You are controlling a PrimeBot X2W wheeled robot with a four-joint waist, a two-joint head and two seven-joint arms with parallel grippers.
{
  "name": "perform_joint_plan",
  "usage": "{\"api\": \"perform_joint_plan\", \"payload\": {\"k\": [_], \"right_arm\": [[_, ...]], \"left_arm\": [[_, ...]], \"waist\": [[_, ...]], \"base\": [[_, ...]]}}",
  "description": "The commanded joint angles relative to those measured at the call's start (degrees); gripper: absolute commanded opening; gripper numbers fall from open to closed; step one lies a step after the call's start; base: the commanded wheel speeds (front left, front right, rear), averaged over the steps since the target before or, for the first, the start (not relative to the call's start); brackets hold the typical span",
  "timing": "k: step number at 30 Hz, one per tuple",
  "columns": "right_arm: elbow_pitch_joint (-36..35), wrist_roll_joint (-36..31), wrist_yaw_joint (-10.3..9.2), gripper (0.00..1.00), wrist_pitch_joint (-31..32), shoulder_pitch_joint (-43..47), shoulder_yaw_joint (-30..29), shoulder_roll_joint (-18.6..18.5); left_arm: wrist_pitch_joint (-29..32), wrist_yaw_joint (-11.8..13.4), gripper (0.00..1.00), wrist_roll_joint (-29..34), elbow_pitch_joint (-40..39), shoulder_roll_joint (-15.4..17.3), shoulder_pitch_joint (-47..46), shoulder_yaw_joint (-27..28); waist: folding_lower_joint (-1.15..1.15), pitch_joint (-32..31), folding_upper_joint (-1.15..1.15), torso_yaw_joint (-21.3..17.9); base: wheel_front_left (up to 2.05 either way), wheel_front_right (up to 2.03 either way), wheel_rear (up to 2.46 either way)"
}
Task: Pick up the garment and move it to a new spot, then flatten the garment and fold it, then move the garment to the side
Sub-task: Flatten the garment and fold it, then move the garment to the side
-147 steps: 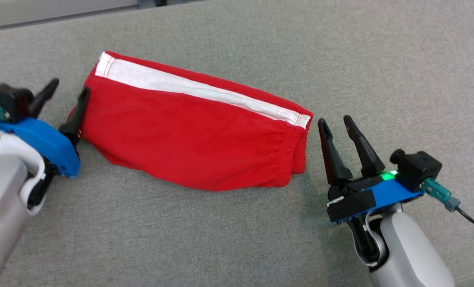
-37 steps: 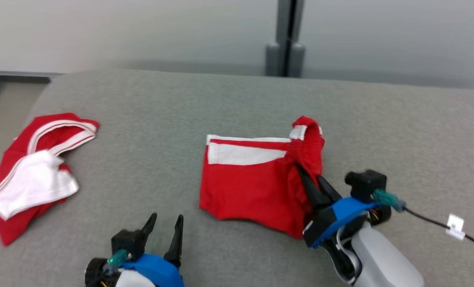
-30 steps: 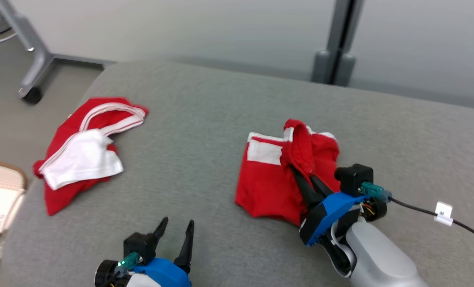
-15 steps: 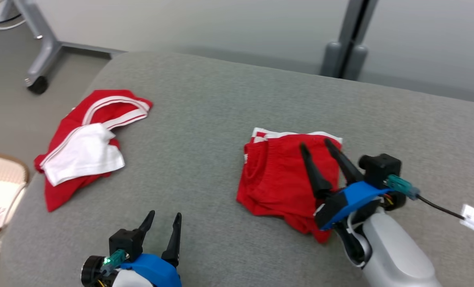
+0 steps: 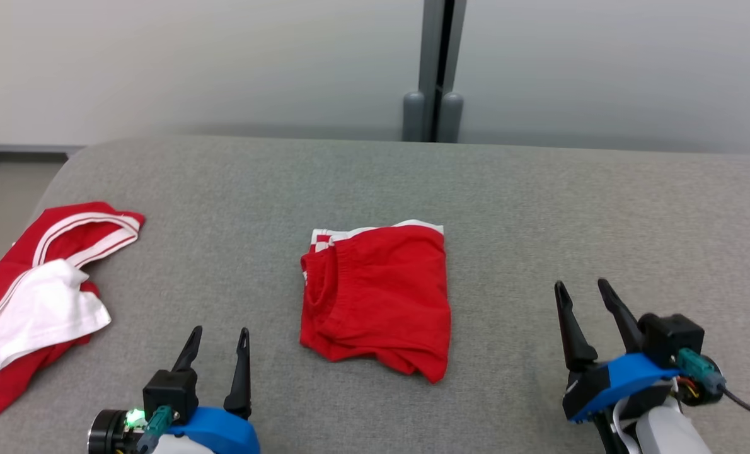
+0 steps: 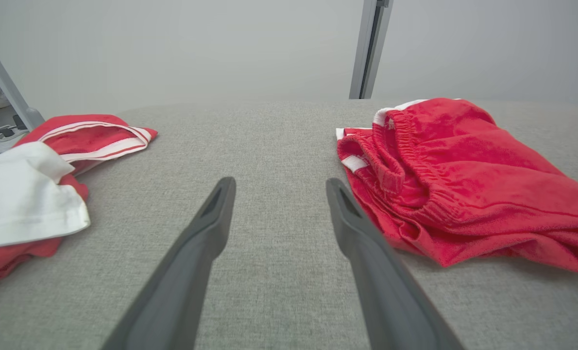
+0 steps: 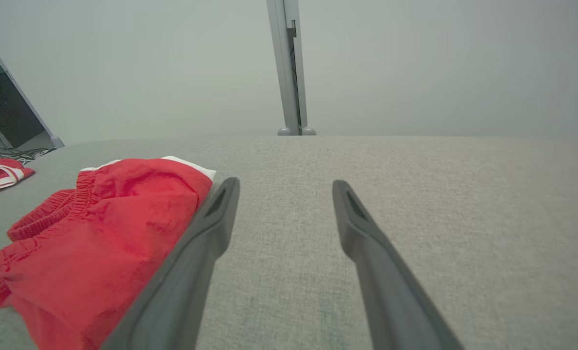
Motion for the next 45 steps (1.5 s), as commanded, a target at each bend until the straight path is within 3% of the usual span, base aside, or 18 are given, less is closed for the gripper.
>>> {"api": "perform_joint_plan", "payload": {"k": [1,13,25,35,45], "right_arm": [[-0.35,-0.48,0.03,1.00,-0.03,1.58,-0.44,-0.10],[-1.74,-1.02,0.03,1.00,-0.03,8.06,1.14,-0.11],[-1.96,-1.19,0.03,1.00,-0.03,8.20,1.71,-0.10],[1.79,-0.75,0.03,1.00,-0.03,0.63,5.74,-0.12],[13.93,-2.70,0.03,1.00,-0.04,-10.54,6.72,-0.14]], "left_arm": [[-0.16,0.28,1.00,0.74,-0.57,0.42,0.89,0.29],[-0.16,2.16,1.00,3.06,-1.04,0.13,6.25,3.85],[-0.16,1.49,1.00,3.84,-0.89,-0.65,5.93,5.04],[-0.16,-1.15,1.00,3.50,-0.77,-1.00,2.20,4.81],[-0.16,-2.93,1.00,3.26,0.23,-0.76,-0.44,4.94]], "waist": [[0.00,-1.49,0.00,-1.53],[0.00,-4.81,0.00,-6.33],[0.00,-4.25,0.00,-5.93],[0.00,1.98,0.00,1.63],[0.00,6.34,0.00,10.44]], "base": [[0.00,0.00,0.00],[0.00,0.00,0.00],[0.00,0.00,0.00],[0.00,0.00,0.00],[0.00,0.00,0.00]]}}
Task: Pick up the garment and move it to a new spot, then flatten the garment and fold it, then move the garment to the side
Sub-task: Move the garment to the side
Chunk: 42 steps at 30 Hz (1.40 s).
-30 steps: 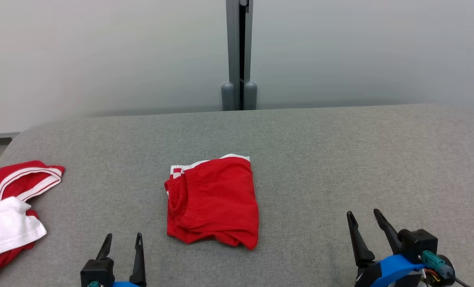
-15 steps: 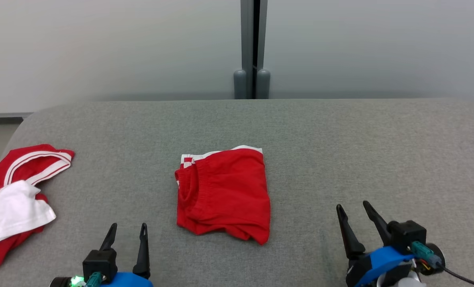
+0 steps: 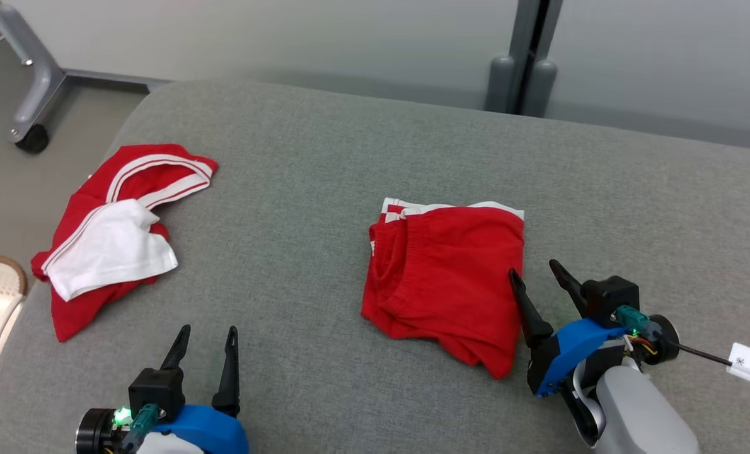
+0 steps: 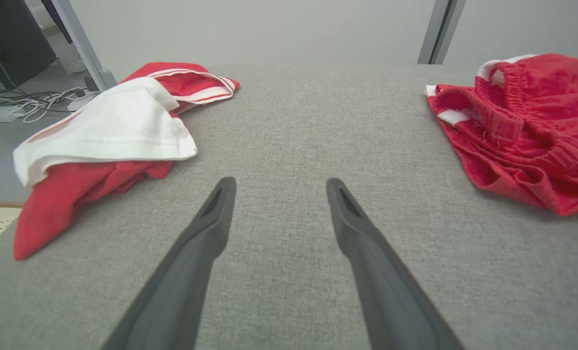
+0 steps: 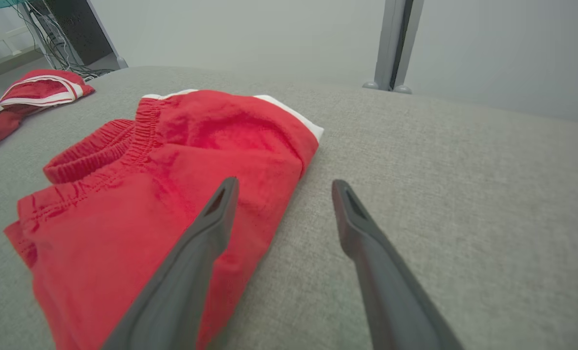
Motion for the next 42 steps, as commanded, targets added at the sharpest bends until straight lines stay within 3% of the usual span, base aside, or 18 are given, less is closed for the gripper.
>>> {"api": "perform_joint_plan", "payload": {"k": [1,5,6,7,8,15,27,32,37,42], "right_arm": [[0.66,-0.25,0.03,1.00,-0.04,-1.03,0.06,-0.26],[7.37,-1.04,0.03,1.00,0.40,-3.23,1.08,-0.26],[9.01,-1.13,0.03,0.64,0.69,-3.88,1.17,-0.28],[10.56,-1.20,0.03,0.38,0.97,-4.22,1.29,-0.28],[11.58,-0.86,0.02,0.00,0.96,-4.08,1.59,-0.26],[9.18,2.49,-0.02,0.00,-0.05,-4.56,2.85,-0.48],[-0.24,4.43,0.02,0.00,-0.11,2.09,6.85,-0.26],[-3.29,4.43,0.00,0.00,-0.12,4.11,7.59,-0.20],[-5.45,3.67,0.02,0.00,-0.12,5.38,7.43,-0.20],[-3.80,-1.98,0.02,0.00,-0.12,2.05,3.20,-0.25]], "left_arm": [[-0.15,-0.18,1.00,-0.15,0.02,0.05,-0.98,0.27],[-0.14,-0.57,1.00,-0.26,0.20,-0.02,-1.35,0.25],[-0.15,-0.65,1.00,-0.29,0.17,-0.03,-1.34,0.35],[-0.15,-0.74,1.00,-0.39,0.14,-0.08,-1.24,0.47],[-0.15,-0.81,1.00,-0.40,0.14,-0.12,-1.22,0.40],[-0.15,-1.08,1.00,0.21,-0.63,0.12,-0.95,-0.08],[-0.14,-1.35,1.00,1.26,-2.07,0.19,-0.10,-0.86],[-0.15,-1.39,1.00,1.41,-2.71,0.32,-0.30,-1.24],[-0.15,-1.27,1.00,1.52,-3.39,0.61,-1.05,-1.75],[-0.14,-1.31,1.00,1.35,-3.89,1.47,-1.86,-3.14]], "waist": [[-0.01,2.05,-0.01,2.14],[-0.01,2.73,-0.01,3.16],[-0.01,2.78,-0.01,3.15],[-0.01,2.75,-0.01,3.00],[-0.01,2.73,-0.01,2.72],[-0.01,1.40,-0.01,-3.23],[-0.01,-0.54,-0.01,-26.96],[-0.01,0.41,-0.01,-34.55],[-0.01,2.09,-0.01,-37.96],[-0.01,4.18,-0.01,-36.20]], "base": [[0.00,0.00,0.00],[0.00,0.00,0.00],[0.00,0.00,0.00],[0.00,0.00,0.00],[0.00,0.00,0.00],[0.00,0.00,0.00],[0.00,0.00,0.00],[0.00,0.00,0.00],[0.00,0.00,0.00],[0.00,0.00,0.00]]}}
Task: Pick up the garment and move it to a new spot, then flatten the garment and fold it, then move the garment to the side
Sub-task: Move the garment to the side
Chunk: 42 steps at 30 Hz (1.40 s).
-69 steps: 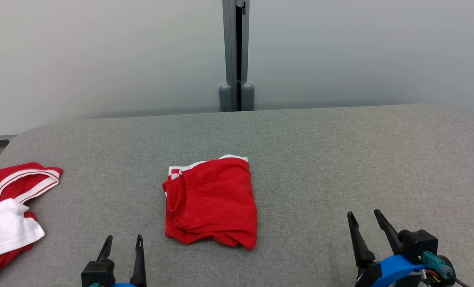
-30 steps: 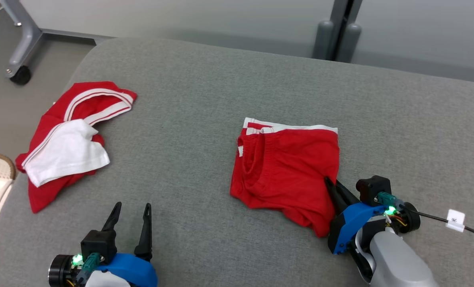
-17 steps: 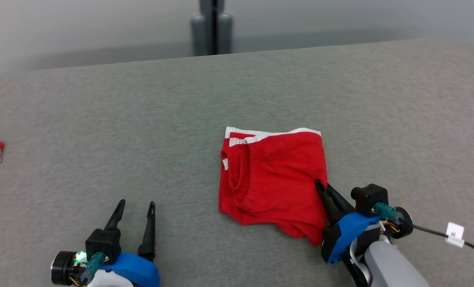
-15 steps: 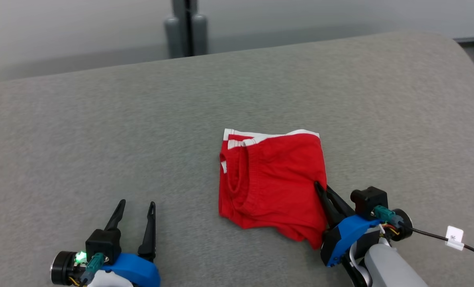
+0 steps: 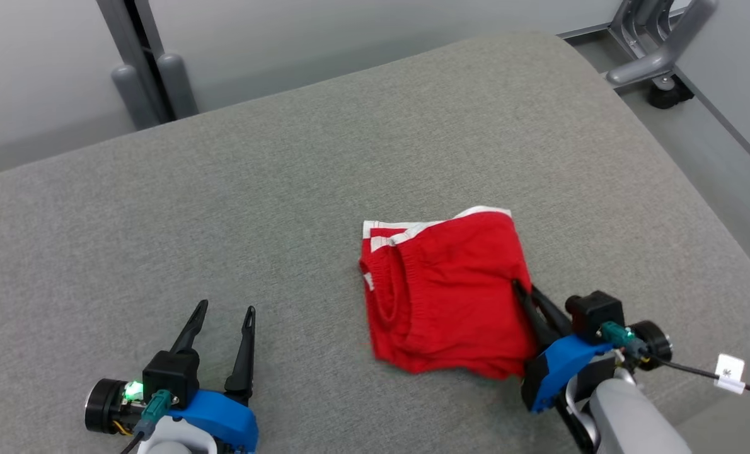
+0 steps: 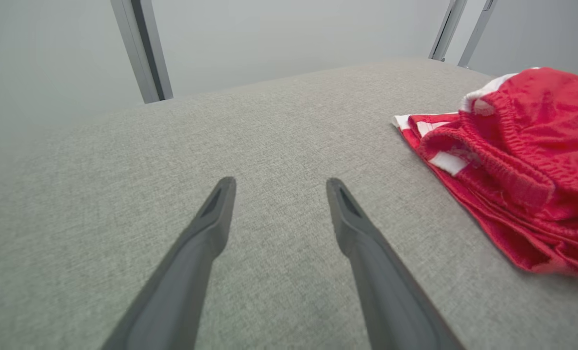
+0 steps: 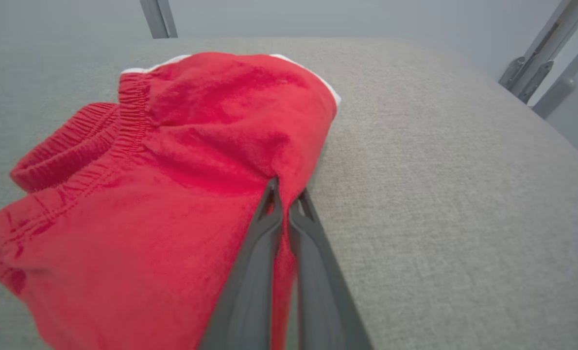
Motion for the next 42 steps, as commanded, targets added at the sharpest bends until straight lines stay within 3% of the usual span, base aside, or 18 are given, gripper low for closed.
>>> {"api": "perform_joint_plan", "payload": {"k": [1,6,13,21,27,35,37,42], "right_arm": [[0.91,-2.72,0.01,0.00,-0.22,-2.34,-1.84,-0.23],[2.97,-18.27,-0.01,0.00,2.59,-7.78,-15.26,-0.27],[-3.78,-39.14,0.00,0.00,9.83,-10.90,-37.83,-1.69],[-10.66,-42.89,-0.01,0.00,11.94,-9.88,-49.84,-3.41],[-12.73,-43.15,-0.01,0.00,12.32,-10.36,-51.28,-4.90],[-8.33,-43.18,-0.01,0.00,10.19,-13.50,-53.46,-9.17],[-5.66,-43.17,0.00,1.00,8.49,-14.70,-53.76,-10.64],[0.75,-43.09,0.00,1.00,3.24,-18.53,-53.87,-14.07]], "left_arm": [[-0.14,-0.04,1.00,-0.24,-0.34,0.84,-0.80,-0.19],[-0.14,-0.06,1.00,-1.59,-1.08,2.80,-1.52,-1.84],[-0.14,-0.08,1.00,-4.12,-2.13,5.32,-1.97,-1.51],[-0.05,0.00,1.00,-5.42,-2.54,6.57,-2.35,-0.91],[0.00,0.02,1.00,-5.76,-3.00,7.03,-2.96,-0.39],[0.01,0.04,1.00,-6.20,-2.82,7.43,-4.00,-0.44],[0.01,0.04,1.00,-6.31,-2.56,7.48,-4.03,-0.42],[0.01,0.04,1.00,-6.31,-1.91,7.18,-3.95,-0.26]], "waist": [[0.01,1.45,0.00,2.03],[0.01,4.12,0.00,7.93],[0.01,7.91,0.00,16.17],[0.01,10.11,0.00,18.61],[0.01,11.10,0.00,18.39],[0.01,11.93,0.00,18.73],[0.01,12.01,0.00,18.91],[0.01,11.72,0.00,19.36]], "base": [[0.00,0.00,0.00],[0.00,0.00,0.00],[0.00,0.00,0.00],[0.00,0.00,0.00],[0.00,0.00,0.00],[0.00,0.00,0.00],[0.00,0.00,0.00],[0.00,0.00,0.00]]}}
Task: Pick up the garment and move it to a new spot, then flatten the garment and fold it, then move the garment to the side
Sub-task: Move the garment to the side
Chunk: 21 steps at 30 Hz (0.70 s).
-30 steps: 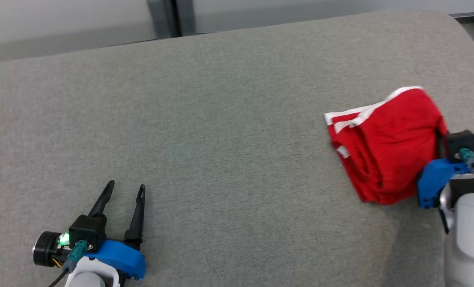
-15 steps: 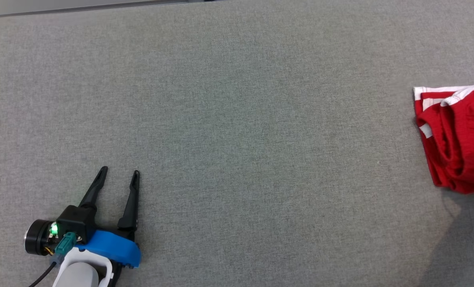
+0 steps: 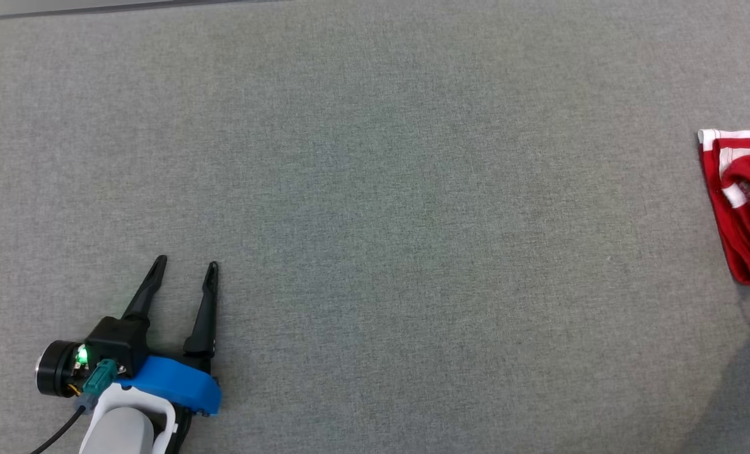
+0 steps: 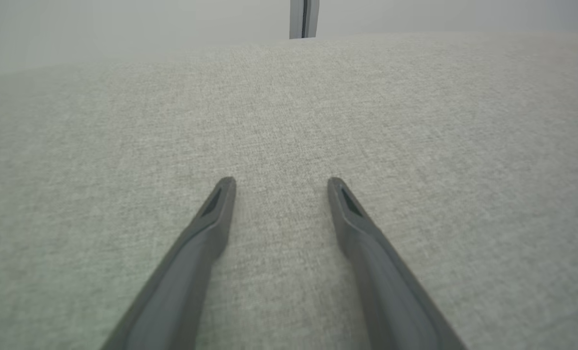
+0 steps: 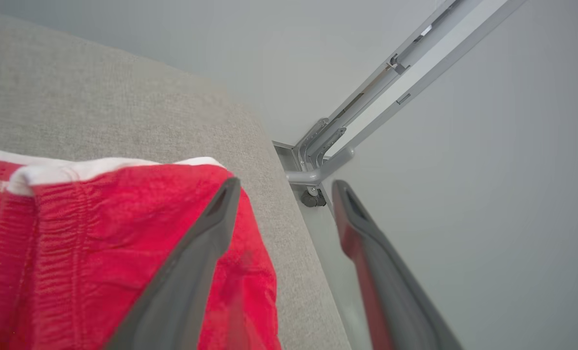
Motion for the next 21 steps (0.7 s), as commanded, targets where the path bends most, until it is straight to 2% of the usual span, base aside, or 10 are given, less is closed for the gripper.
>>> {"api": "perform_joint_plan", "payload": {"k": [1,3,6,10,13,19,21], "right_arm": [[0.29,-0.14,-0.01,1.00,-0.71,-1.29,0.45,-0.38],[1.80,-0.14,-0.01,1.00,-2.21,-2.98,1.30,-0.04],[2.68,0.50,-0.01,1.00,-3.10,-6.28,3.78,3.08],[-3.37,5.05,-0.01,1.00,-3.11,-3.35,10.77,10.04],[-8.43,8.71,-0.01,1.00,-3.13,1.44,15.81,13.15],[-10.91,25.59,-0.01,1.00,-3.14,12.55,27.52,13.58],[-11.89,29.30,0.00,1.00,-3.15,16.06,30.14,13.63]], "left_arm": [[0.18,0.22,1.00,0.06,1.26,0.72,0.06,0.95],[0.18,0.21,1.00,0.09,1.24,0.38,0.08,1.12],[0.16,0.20,1.00,0.34,1.10,-0.37,0.21,1.50],[0.10,0.18,1.00,1.12,1.16,-1.63,0.65,3.11],[0.10,0.36,1.00,2.07,1.43,-2.88,1.22,4.37],[0.09,0.73,1.00,3.67,2.23,-4.84,2.44,6.25],[0.09,0.88,1.00,4.32,2.47,-5.24,2.97,6.52]], "waist": [[0.00,-0.16,0.00,0.04],[0.00,-0.62,0.00,0.18],[0.00,-1.70,0.00,0.47],[0.00,-3.81,0.00,0.94],[0.00,-6.16,0.00,1.55],[0.00,-10.48,0.00,3.61],[0.00,-11.91,0.00,3.97]], "base": [[0.00,0.00,0.00],[0.00,0.00,0.00],[0.00,0.00,0.00],[0.00,0.00,0.00],[0.00,0.00,0.00],[0.00,0.00,0.00],[0.00,0.00,0.00]]}}
